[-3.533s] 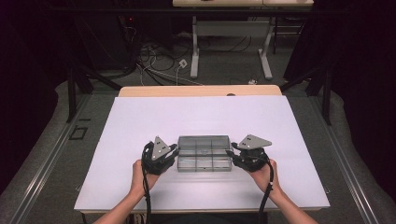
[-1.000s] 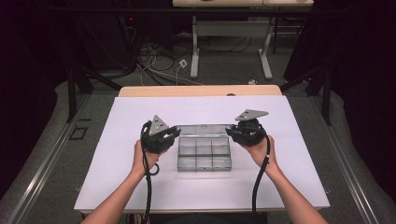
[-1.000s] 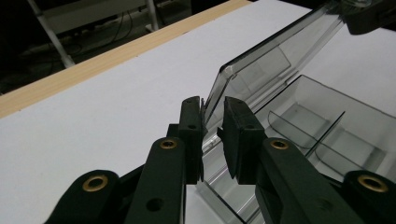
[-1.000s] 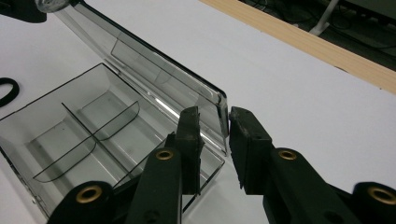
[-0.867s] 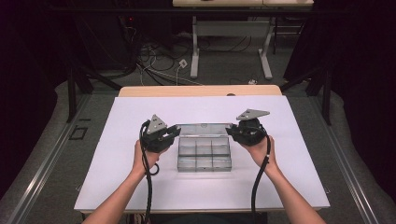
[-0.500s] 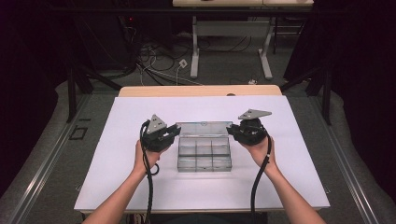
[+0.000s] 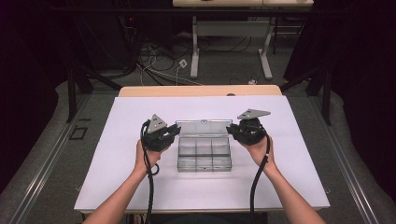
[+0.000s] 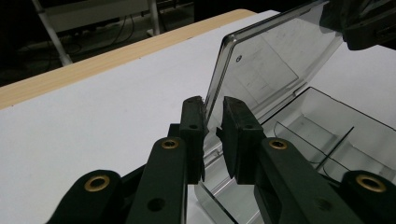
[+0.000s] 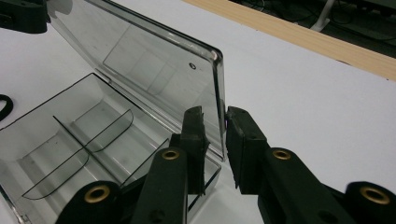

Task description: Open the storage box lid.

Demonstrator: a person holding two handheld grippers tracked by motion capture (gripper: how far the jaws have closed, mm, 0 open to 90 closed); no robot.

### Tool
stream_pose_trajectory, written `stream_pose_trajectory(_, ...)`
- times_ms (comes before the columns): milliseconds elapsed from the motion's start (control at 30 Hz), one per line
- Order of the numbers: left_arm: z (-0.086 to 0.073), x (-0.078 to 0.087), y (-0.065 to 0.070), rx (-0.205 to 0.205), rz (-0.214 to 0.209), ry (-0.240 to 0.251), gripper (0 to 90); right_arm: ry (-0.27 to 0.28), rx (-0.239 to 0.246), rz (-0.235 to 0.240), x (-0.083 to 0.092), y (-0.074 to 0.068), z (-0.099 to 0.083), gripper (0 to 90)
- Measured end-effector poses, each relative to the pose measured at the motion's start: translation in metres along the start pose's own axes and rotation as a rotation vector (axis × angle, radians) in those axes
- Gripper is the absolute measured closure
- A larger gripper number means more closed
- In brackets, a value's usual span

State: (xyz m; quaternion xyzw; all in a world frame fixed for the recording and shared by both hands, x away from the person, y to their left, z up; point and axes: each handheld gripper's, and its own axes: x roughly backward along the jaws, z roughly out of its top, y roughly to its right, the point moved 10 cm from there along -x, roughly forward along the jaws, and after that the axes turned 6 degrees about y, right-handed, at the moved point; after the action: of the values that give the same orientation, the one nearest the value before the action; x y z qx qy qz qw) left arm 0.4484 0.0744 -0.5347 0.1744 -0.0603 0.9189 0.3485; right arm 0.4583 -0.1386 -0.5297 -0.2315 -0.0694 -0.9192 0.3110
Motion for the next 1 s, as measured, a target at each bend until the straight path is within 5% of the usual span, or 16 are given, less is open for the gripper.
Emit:
stream_pose_trajectory(600, -0.007, -0.010, -0.004, 0.018, 0.033, 0.013, 79.1, -0.004, -0.064, -0.008, -0.007, 0.004, -0.008, 78.9)
stream_pose_trajectory(1000, -0.014, -0.015, -0.006, 0.012, 0.043, -0.003, 79.6, -0.002, -0.063, -0.025, -0.012, 0.006, -0.012, 79.0)
